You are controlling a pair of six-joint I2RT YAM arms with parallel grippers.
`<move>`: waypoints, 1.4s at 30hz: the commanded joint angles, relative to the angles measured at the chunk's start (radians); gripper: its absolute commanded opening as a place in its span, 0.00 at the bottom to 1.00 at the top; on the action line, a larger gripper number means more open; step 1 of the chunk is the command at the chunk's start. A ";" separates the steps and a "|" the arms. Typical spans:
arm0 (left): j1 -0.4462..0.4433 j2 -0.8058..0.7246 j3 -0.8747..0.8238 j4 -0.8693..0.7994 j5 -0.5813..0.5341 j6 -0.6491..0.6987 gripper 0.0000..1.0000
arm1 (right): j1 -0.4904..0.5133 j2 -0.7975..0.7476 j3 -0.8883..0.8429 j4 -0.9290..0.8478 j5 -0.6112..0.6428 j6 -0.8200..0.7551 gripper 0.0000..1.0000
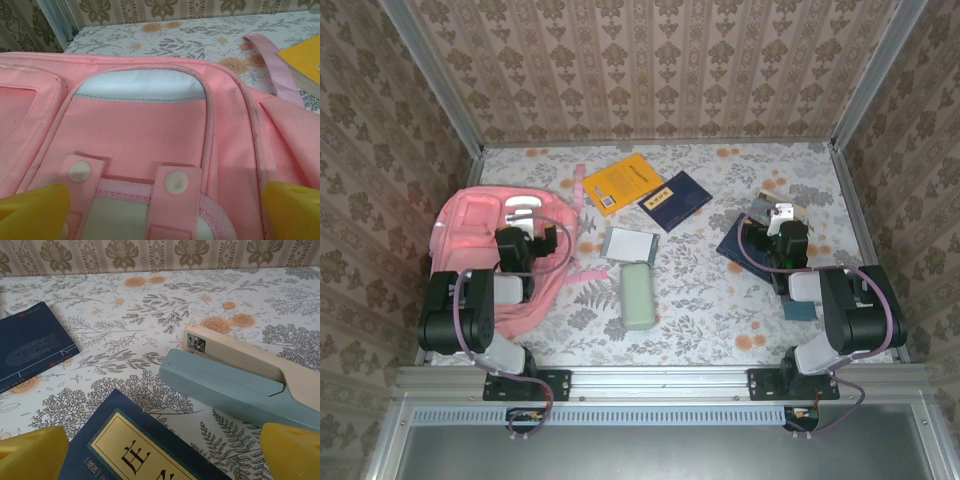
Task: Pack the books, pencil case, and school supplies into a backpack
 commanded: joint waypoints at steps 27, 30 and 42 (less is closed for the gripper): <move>0.006 0.001 0.024 -0.013 0.013 0.013 1.00 | 0.000 0.004 0.015 -0.004 -0.011 0.006 0.99; 0.008 -0.015 0.038 -0.045 0.037 0.027 1.00 | 0.000 0.001 0.012 0.000 -0.013 0.006 1.00; 0.019 -0.349 0.517 -1.179 -0.157 -0.371 1.00 | -0.001 -0.314 0.168 -0.501 0.223 0.286 1.00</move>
